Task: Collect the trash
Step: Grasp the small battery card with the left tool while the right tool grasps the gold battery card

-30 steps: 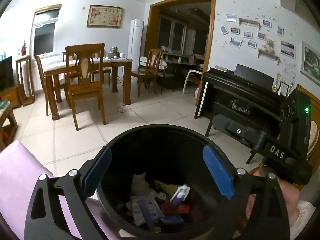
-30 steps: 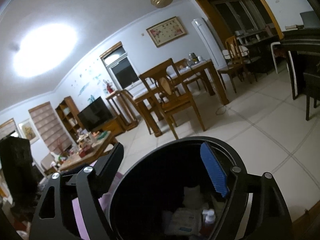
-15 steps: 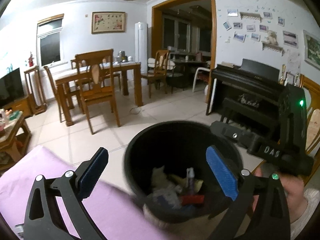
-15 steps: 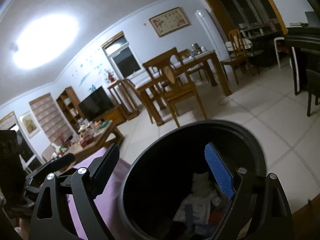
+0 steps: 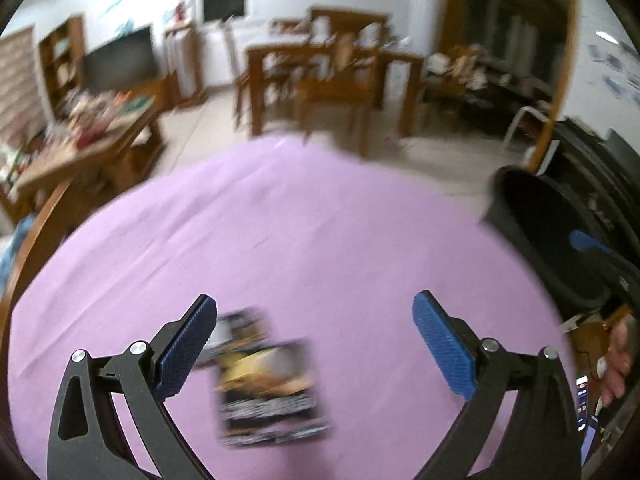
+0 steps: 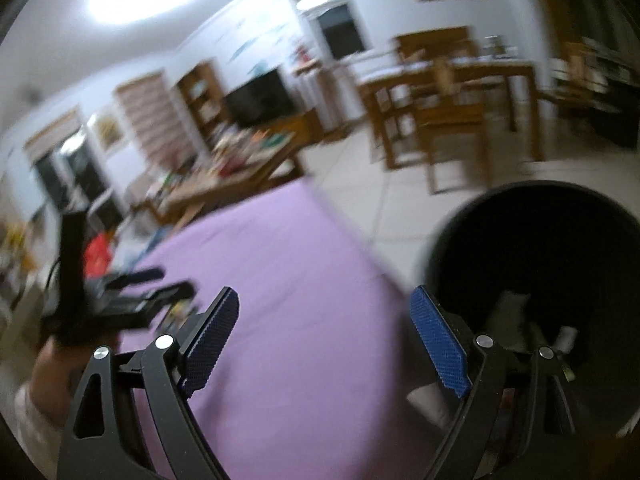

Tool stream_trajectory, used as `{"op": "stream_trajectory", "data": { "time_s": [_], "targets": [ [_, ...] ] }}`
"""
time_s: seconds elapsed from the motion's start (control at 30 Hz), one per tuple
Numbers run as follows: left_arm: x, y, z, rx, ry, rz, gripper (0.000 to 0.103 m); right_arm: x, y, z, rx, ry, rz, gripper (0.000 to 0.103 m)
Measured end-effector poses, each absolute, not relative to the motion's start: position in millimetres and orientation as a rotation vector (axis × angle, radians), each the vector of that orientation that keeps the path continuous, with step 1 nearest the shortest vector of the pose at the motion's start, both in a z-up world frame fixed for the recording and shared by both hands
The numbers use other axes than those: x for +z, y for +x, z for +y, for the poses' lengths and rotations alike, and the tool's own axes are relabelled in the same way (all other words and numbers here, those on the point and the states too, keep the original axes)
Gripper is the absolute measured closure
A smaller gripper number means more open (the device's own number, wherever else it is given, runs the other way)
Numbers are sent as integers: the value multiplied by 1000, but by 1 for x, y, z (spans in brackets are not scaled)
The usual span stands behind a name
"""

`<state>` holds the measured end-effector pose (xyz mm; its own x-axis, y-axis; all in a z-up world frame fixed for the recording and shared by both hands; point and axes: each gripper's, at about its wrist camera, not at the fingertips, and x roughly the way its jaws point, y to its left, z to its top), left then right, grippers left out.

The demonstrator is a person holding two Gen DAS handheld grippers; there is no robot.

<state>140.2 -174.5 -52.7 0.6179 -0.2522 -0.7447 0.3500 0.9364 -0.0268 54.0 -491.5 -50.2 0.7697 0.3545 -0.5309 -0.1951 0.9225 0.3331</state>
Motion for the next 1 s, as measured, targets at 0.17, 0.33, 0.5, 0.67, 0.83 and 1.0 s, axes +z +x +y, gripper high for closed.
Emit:
{"op": "stream_trajectory", "data": {
  "time_s": [0.17, 0.33, 0.5, 0.67, 0.83, 1.0],
  "targets": [
    [-72, 157, -139, -305, 126, 921, 7, -52, 63, -390, 472, 99, 725, 17],
    [-72, 164, -143, -364, 166, 918, 31, -51, 64, -316, 577, -29, 791, 17],
    [-70, 167, -126, -347, 148, 896, 70, -58, 72, -276, 612, -114, 832, 17],
    [-72, 169, -107, -374, 50, 911, 82, -69, 88, -242, 635, -171, 875, 17],
    [-71, 171, -89, -374, -42, 922, 84, -72, 103, -212, 672, -270, 886, 17],
    [-68, 164, -80, -349, -108, 928, 81, -80, 122, -188, 708, -364, 892, 16]
  ]
}}
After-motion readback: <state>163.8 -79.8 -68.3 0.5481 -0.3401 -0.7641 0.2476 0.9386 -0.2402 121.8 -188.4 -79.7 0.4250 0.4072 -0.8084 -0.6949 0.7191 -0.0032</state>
